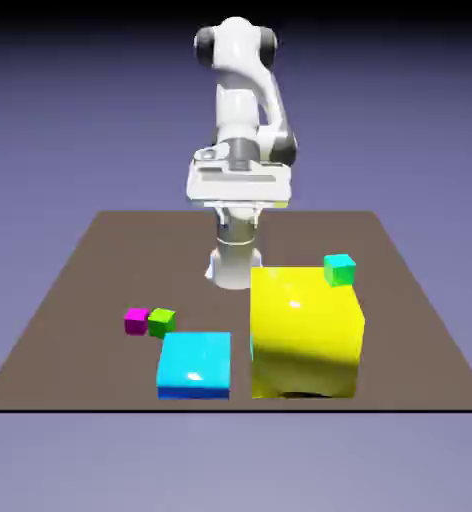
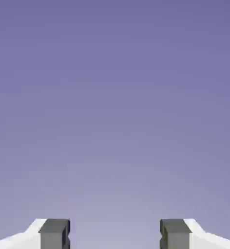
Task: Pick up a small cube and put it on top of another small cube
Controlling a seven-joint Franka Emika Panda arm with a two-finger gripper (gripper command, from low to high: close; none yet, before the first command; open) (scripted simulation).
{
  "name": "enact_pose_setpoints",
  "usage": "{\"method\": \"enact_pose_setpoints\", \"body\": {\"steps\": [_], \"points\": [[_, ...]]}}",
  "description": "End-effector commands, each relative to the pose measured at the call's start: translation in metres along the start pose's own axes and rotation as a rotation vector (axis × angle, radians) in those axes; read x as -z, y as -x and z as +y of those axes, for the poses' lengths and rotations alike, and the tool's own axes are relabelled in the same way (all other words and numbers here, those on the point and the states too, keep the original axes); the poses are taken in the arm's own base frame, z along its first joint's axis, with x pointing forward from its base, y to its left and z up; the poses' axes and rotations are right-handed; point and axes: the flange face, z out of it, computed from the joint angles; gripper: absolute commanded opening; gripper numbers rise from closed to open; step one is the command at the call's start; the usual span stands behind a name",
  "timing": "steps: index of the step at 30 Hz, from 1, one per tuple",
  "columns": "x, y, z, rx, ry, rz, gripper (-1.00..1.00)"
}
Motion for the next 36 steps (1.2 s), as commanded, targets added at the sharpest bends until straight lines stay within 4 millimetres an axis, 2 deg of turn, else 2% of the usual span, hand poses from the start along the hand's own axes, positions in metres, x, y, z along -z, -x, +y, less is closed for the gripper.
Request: {"method": "enact_pose_setpoints", "body": {"steps": [1,5,10,14,19,20,26,27,28,29,35,36], "points": [[-0.014,-0.009,0.019,-0.097,0.052,-0.04,0.0],[-0.062,-0.03,0.102,-0.491,0.253,-0.189,0.0],[-0.099,-0.033,0.21,-0.991,0.474,-0.343,0.0],[-0.111,-0.021,0.291,-1.397,0.614,-0.436,0.0],[-0.106,0.001,0.38,-1.905,0.722,-0.509,0.0],[-0.106,0.001,0.38,-1.905,0.722,-0.509,0.0],[-0.155,0.041,0.387,-1.904,0.722,-0.509,0.0],[-0.158,0.044,0.388,-1.905,0.722,-0.509,0.0],[-0.158,0.044,0.388,-1.905,0.722,-0.509,-1.0],[-0.158,0.044,0.388,-1.905,0.722,-0.509,-1.0],[-0.109,0.003,0.38,-1.904,0.722,-0.509,-1.0],[-0.11,-0.009,0.372,-1.884,0.705,-0.512,-1.0]]}}
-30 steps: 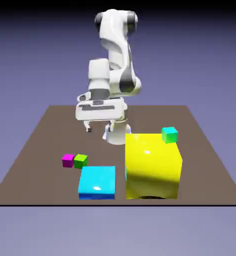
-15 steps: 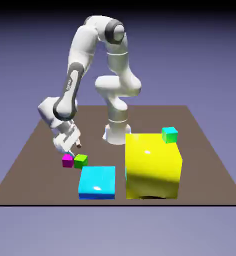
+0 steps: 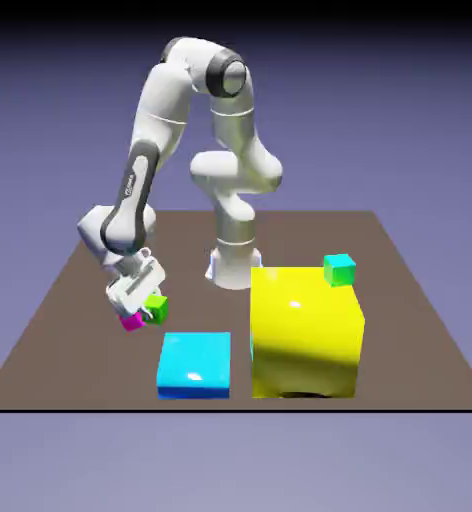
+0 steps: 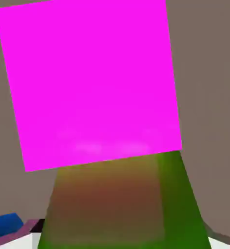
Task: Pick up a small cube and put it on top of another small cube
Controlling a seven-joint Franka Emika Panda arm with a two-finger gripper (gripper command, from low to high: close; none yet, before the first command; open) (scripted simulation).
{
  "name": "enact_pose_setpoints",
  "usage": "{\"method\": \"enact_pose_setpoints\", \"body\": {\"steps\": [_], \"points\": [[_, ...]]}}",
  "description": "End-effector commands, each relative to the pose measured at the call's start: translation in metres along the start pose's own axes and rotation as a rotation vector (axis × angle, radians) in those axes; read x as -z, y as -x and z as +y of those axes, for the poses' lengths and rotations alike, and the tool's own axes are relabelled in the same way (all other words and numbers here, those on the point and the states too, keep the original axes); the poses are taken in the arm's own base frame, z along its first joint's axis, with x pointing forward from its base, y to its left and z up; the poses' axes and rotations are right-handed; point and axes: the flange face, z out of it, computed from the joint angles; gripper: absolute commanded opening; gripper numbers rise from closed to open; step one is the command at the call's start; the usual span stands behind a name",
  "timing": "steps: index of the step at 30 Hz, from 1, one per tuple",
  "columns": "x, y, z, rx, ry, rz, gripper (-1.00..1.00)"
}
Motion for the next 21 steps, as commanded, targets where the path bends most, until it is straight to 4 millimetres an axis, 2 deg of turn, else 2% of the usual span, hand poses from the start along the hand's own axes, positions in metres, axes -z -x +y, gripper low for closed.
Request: {"method": "enact_pose_setpoints", "body": {"steps": [1,3,5,8,11,13,16,19,21], "points": [[0.007,0.018,-0.009,0.038,-0.008,-0.004,-1.0],[0.014,0.059,-0.019,0.151,-0.004,-0.002,-1.0],[0.008,0.109,-0.015,0.347,0.053,0.039,-1.0],[-0.002,0.183,0.003,0.636,0.139,0.102,-1.0],[-0.013,0.254,0.034,0.918,0.226,0.17,-1.0],[-0.021,0.297,0.062,1.104,0.285,0.219,-1.0],[-0.04,0.353,0.122,1.421,0.414,0.327,-1.0],[-0.057,0.399,0.19,1.725,0.542,0.445,-1.0],[-0.068,0.419,0.237,1.916,0.635,0.533,-1.0]]}}
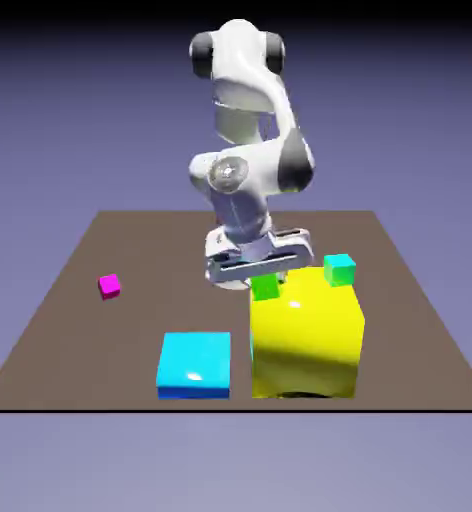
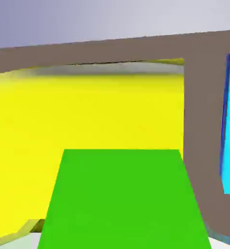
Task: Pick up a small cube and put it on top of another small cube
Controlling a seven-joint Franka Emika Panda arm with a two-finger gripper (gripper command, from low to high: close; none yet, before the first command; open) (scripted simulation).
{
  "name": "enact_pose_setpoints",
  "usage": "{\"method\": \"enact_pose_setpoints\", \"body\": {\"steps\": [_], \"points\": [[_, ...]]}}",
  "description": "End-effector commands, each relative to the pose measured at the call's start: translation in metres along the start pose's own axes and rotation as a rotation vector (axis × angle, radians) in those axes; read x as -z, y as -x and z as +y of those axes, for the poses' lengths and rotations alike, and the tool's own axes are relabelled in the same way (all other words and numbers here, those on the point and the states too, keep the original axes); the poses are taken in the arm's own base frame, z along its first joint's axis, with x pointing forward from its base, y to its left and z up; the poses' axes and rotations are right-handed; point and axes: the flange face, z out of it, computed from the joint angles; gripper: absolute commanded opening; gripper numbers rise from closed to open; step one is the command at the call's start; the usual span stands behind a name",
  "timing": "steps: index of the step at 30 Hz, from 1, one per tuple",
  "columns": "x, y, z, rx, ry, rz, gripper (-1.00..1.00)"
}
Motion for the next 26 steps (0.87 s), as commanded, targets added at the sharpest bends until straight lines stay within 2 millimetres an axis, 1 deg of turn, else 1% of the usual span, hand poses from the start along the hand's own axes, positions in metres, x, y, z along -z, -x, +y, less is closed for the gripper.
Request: {"method": "enact_pose_setpoints", "body": {"steps": [1,3,6,8,11,12,14,18,19,20,21,25,26], "points": [[0.002,0.011,-0.009,0.078,0.054,0.021,-1.0],[0.002,0.047,-0.039,0.266,0.173,0.063,-1.0],[0.001,0.104,-0.078,0.534,0.356,0.129,-1.0],[0.0,0.145,-0.099,0.701,0.482,0.174,-1.0],[-0.001,0.207,-0.125,0.934,0.675,0.248,-1.0],[-0.015,0.204,-0.12,0.955,0.719,0.228,-1.0],[-0.015,0.204,-0.12,0.955,0.719,0.228,-1.0],[-0.063,0.176,-0.102,0.954,0.719,0.228,-1.0],[-0.071,0.172,-0.099,0.955,0.719,0.228,-1.0],[-0.071,0.172,-0.099,0.955,0.719,0.228,1.0],[-0.071,0.172,-0.099,0.955,0.719,0.228,1.0],[-0.022,0.199,-0.117,0.954,0.719,0.228,1.0],[-0.015,0.204,-0.12,0.955,0.719,0.228,1.0]]}}
